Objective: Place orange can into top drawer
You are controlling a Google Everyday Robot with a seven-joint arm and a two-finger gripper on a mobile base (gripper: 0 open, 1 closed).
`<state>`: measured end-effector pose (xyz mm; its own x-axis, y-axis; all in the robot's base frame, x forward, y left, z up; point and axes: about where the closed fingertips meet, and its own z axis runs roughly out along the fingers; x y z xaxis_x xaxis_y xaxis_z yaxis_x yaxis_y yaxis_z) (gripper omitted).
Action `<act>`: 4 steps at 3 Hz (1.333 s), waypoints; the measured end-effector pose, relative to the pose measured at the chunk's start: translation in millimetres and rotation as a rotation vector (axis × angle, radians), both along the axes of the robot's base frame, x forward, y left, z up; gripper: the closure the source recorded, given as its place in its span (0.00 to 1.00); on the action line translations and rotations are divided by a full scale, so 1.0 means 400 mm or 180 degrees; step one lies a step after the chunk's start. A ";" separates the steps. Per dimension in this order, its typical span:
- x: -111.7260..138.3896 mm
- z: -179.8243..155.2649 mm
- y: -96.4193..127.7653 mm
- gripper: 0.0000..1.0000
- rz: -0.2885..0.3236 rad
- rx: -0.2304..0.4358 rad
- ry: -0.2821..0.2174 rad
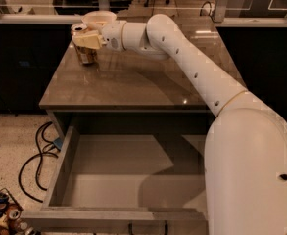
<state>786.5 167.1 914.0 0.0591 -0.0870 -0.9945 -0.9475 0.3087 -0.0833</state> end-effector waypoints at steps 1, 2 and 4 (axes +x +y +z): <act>-0.065 0.066 -0.044 1.00 -0.0029 -0.0031 -0.0093; -0.166 0.115 -0.101 1.00 -0.0048 -0.0065 -0.0158; -0.381 0.118 -0.209 1.00 -0.0215 -0.0142 -0.0161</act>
Offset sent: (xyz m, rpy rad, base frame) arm -0.1216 -0.0813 0.0671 -0.0358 -0.0696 -0.0327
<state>634.0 83.6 961.0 0.1016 -0.1366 -0.9854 -0.9189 0.3667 -0.1456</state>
